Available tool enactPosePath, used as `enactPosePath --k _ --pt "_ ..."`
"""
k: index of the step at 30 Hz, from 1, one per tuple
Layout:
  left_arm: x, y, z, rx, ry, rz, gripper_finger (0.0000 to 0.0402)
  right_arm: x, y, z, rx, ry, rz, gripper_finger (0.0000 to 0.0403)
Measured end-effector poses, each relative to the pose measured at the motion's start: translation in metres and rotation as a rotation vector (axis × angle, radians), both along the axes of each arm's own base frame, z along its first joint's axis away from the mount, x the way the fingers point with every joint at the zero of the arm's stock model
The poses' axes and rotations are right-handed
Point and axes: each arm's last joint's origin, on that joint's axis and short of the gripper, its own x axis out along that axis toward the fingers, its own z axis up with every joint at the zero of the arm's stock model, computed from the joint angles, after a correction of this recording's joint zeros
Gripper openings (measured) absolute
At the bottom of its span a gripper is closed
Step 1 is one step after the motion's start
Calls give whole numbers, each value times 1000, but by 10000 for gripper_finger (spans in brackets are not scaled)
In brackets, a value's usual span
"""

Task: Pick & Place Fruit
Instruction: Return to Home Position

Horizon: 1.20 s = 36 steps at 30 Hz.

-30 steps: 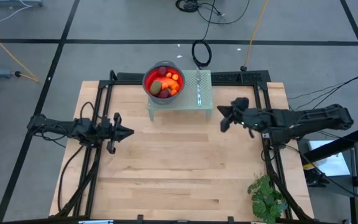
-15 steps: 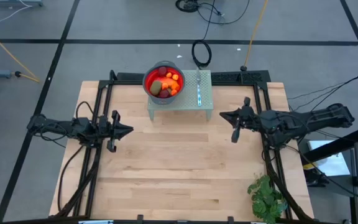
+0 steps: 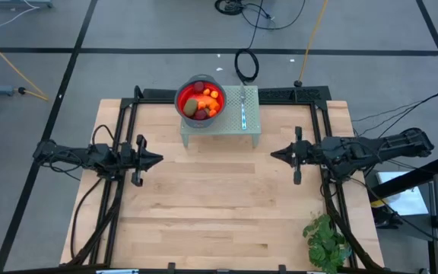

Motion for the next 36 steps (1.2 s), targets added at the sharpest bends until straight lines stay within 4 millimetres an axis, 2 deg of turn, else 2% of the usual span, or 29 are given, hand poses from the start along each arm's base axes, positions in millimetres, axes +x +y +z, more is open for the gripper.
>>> enactPosePath --k 6,10,19,27,33,36 --pt "0 1 0 5 3 45 24 4 1 -29 21 -103 6 0" --pt "0 2 0 35 7 89 24 0 2 -42 34 -129 52 0" --pt "-1 5 0 70 20 201 24 -29 -5 -34 2 -179 25 0" --pt "-1 5 0 82 22 206 24 -55 -11 -32 21 -210 -6 0" --pt "-1 5 0 87 23 207 24 -66 -13 -36 39 -211 -9 0" --pt "0 5 -2 113 37 199 24 -66 -13 -46 51 -223 -10 0"
